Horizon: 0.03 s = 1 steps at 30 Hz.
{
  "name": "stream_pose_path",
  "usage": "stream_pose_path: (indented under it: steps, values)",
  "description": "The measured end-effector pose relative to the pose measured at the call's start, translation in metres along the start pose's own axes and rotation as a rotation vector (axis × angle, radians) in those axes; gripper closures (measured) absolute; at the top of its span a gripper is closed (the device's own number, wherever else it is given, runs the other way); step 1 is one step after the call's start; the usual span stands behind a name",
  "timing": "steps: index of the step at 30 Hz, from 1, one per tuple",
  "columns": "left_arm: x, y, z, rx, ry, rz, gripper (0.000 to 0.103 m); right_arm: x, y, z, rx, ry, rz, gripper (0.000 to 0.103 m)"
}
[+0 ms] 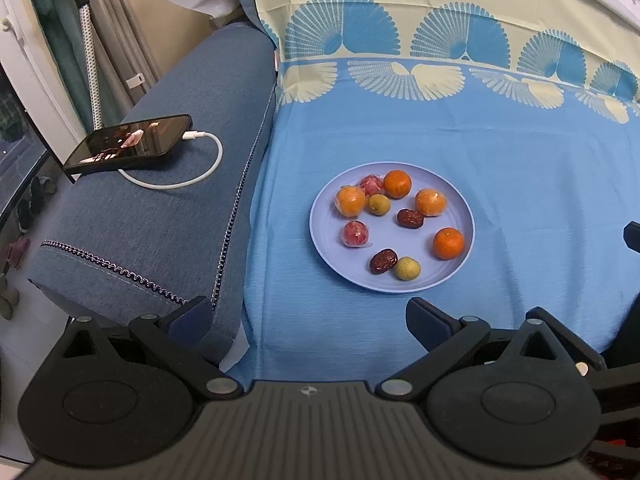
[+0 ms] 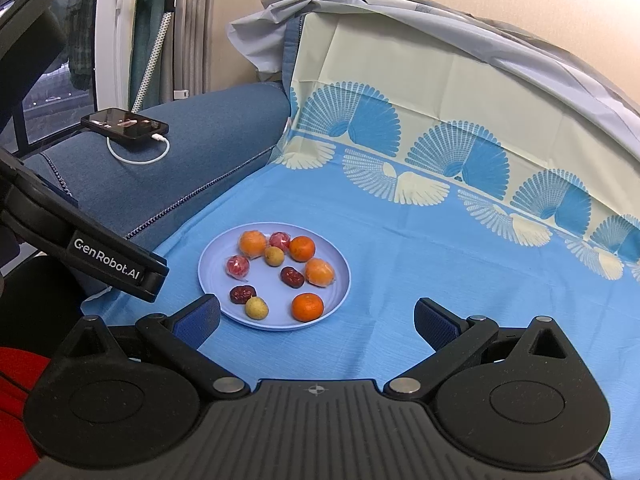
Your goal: Organize fruits
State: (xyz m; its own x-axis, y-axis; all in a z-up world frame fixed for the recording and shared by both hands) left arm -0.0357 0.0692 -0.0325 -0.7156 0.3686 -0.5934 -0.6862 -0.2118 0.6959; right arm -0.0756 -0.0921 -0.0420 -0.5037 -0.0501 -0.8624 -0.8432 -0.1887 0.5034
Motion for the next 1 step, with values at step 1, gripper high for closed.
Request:
stream_pose_path:
  steps: [1]
  values:
    - [-0.0001, -0.0002, -0.0006, 0.0, -0.001, 0.002, 0.0, 0.0003, -0.0004, -0.0002, -0.008, -0.003, 0.001, 0.001]
Point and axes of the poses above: each gripper's, at about its wrist camera, not at the fingertips, and y roughly against the way its jaws point, z to its left, x to its underside, the point moved 4 cm from there along -y, roughly the way its jaws point, and after that the axes turned 15 degrees about -x, right-handed, at the moved point
